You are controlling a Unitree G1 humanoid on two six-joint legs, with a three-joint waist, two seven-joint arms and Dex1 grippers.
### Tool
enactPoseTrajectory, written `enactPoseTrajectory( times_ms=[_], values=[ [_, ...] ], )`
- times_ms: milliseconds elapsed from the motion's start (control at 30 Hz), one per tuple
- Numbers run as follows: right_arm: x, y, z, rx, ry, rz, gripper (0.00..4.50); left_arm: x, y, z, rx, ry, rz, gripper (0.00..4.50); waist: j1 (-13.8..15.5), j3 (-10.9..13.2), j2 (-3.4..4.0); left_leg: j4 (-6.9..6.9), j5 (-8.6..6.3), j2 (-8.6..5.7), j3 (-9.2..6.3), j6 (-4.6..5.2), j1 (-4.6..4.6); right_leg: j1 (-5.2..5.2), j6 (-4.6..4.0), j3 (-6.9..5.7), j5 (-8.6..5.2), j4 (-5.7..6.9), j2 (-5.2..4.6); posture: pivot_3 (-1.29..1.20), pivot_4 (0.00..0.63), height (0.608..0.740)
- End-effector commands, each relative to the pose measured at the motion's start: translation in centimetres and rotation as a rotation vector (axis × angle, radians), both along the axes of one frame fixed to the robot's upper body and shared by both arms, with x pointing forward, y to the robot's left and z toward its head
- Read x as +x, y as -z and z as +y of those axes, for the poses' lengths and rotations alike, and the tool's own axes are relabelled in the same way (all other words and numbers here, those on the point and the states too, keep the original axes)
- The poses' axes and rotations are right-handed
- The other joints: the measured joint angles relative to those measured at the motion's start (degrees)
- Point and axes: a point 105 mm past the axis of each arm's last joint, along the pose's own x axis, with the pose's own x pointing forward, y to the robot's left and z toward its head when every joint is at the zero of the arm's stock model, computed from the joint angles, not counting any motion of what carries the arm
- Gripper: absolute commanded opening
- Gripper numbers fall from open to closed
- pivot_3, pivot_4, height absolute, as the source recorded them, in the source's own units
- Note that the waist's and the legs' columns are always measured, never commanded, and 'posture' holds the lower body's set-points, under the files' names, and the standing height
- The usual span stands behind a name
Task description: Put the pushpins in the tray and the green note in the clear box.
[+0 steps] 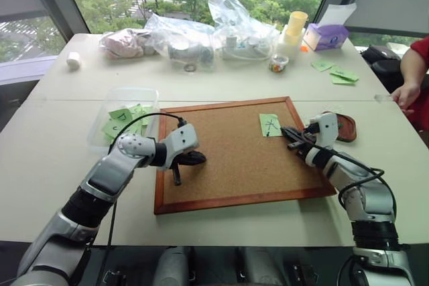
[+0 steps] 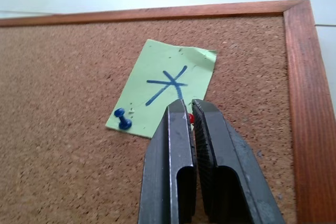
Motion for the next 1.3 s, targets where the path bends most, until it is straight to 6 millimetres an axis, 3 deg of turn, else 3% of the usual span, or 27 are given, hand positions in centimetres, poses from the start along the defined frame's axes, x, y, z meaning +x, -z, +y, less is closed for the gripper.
enactPoseTrajectory(
  times_ms=[33, 233, 300, 367, 600, 700, 867, 1200, 1300],
  values=[
    [0.2, -5.4, -1.6, 0.0, 0.063, -0.201, 0.13, -0.7, 1.7, 0.4, 0.06, 0.009, 0.06, 0.0, 0.0, 0.0, 0.0, 0.0, 0.0, -0.01, 0.0, 0.0, 0.0, 0.0, 0.0, 0.0, 0.0, 0.0, -0.01, 0.0, 0.15, 0.735],
    [0.2, -5.9, -2.5, 0.023, 0.097, -0.21, 0.13, -0.7, 1.7, 0.4, 0.061, 0.014, 0.061, 0.0, 0.0, 0.0, -0.01, -0.01, 0.0, 0.01, -0.01, 0.0, 0.03, 0.02, 0.0, 0.0, 0.0, 0.0, 0.02, 0.0, 0.15, 0.735],
    [0.6, -6.1, -4.3, 0.021, 0.191, -0.218, 0.13, -0.7, 1.7, 0.3, 0.06, 0.015, 0.062, 0.0, 0.0, 0.0, -0.01, -0.01, 0.0, 0.0, 0.0, 0.01, 0.03, 0.02, 0.0, 0.0, 0.0, 0.0, 0.0, 0.0, 0.15, 0.735],
    [0.6, -6.0, -4.9, 0.013, 0.201, -0.208, 0.13, -0.7, 1.7, 0.3, 0.057, 0.015, 0.061, 0.0, 0.0, 0.0, -0.01, -0.01, 0.0, -0.01, 0.0, 0.01, 0.02, 0.02, 0.0, 0.0, 0.0, 0.0, -0.01, 0.0, 0.15, 0.735],
    [-0.9, -2.9, -1.3, -0.041, -0.01, -0.091, 0.13, -0.6, 1.8, 0.3, 0.056, 0.009, 0.061, 0.0, 0.0, 0.0, -0.01, -0.02, -0.02, 0.0, -0.01, 0.03, 0.03, 0.03, 0.0, 0.0, 0.0, 0.0, 0.01, 0.0, 0.15, 0.735],
    [-1.1, -2.1, -0.4, -0.041, -0.044, -0.074, 0.93, -0.7, 1.8, 0.3, 0.055, 0.008, 0.061, 0.0, 0.0, 0.0, -0.01, -0.01, -0.04, -0.01, 0.0, 0.08, 0.03, 0.03, 0.0, 0.0, 0.0, 0.0, 0.0, 0.0, 0.15, 0.735],
    [-1.2, -0.7, 0.8, -0.052, -0.085, -0.021, 3.4, -0.7, 1.7, 0.3, 0.054, 0.006, 0.06, 0.0, 0.0, 0.0, -0.01, -0.01, -0.04, -0.01, -0.01, 0.07, 0.03, 0.03, 0.0, 0.0, 0.0, 0.0, 0.0, 0.0, 0.15, 0.735],
    [-0.7, 0.1, 1.2, -0.034, -0.077, -0.002, 3.4, -0.7, 1.7, 0.3, 0.052, 0.004, 0.056, 0.0, 0.0, 0.0, -0.01, -0.01, -0.03, -0.01, -0.01, 0.06, 0.03, 0.03, 0.0, 0.0, 0.0, 0.0, 0.0, 0.0, 0.15, 0.735],
    [-0.7, 0.5, 1.1, -0.039, -0.074, 0.013, 2.5, -0.6, 1.6, 0.3, 0.051, 0.003, 0.054, 0.0, 0.0, 0.0, -0.01, -0.01, -0.03, -0.01, -0.01, 0.06, 0.03, 0.03, 0.0, 0.0, 0.0, -0.01, 0.0, 0.0, 0.15, 0.735]
  ],
)
